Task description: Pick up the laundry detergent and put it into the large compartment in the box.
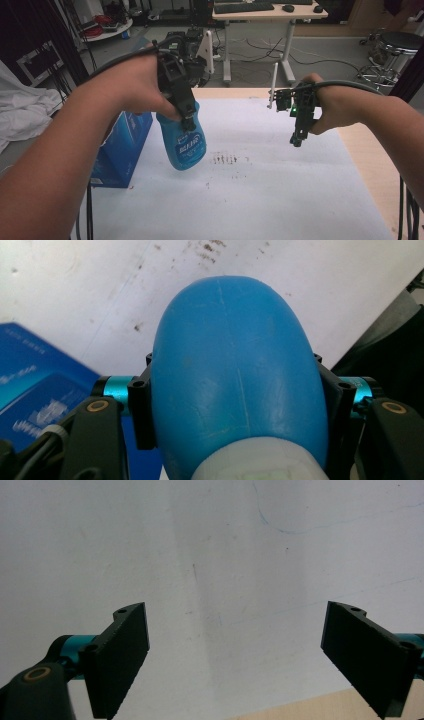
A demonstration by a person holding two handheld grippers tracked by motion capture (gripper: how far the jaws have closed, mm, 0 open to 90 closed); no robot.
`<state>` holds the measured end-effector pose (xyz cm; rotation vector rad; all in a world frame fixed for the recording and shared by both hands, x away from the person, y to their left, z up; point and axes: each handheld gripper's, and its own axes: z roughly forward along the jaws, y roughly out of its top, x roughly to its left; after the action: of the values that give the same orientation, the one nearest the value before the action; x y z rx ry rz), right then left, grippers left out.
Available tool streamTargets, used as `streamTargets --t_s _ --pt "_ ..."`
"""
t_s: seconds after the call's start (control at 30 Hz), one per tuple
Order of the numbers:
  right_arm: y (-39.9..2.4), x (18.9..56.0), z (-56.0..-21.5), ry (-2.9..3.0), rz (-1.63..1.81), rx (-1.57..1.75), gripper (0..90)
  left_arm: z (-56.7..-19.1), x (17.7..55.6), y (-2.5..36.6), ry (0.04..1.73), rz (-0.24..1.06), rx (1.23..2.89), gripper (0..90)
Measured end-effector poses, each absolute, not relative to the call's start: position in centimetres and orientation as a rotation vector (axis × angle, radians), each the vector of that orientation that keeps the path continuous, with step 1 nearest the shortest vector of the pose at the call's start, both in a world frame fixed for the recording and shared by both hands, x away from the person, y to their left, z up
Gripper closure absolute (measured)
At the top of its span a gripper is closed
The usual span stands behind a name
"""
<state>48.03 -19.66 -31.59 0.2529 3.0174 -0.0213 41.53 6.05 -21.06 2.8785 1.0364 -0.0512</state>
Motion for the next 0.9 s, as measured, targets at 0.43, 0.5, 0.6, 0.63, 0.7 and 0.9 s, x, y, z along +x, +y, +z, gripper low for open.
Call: streamTargets --t_s 0.43,0.5,0.6,0.63,0.7,0.9 --pt "-19.0 47.7 -31.3 3.011 -0.026 0.235 11.1 -15.7 40.8 9.7 1.135 -0.083 2.868 36.2" --pt "-19.0 47.6 -31.2 3.012 -0.024 0.226 11.1 -15.0 40.7 10.2 1.147 -0.082 2.856 36.2" --pt "-18.9 47.6 -31.1 3.012 -0.025 0.232 11.1 -13.9 40.7 11.1 1.154 -0.073 2.853 36.2" --pt "-18.9 47.6 -31.1 3.012 -0.025 0.232 11.1 -13.9 40.7 11.1 1.154 -0.073 2.853 36.2" --pt "-18.9 47.6 -31.2 3.012 -0.028 0.231 11.1 -12.8 40.6 12.0 1.174 -0.069 2.839 36.2" --pt "-18.7 47.6 -31.3 3.013 -0.029 0.223 11.1 -11.2 40.7 13.9 1.230 -0.073 2.810 36.2"
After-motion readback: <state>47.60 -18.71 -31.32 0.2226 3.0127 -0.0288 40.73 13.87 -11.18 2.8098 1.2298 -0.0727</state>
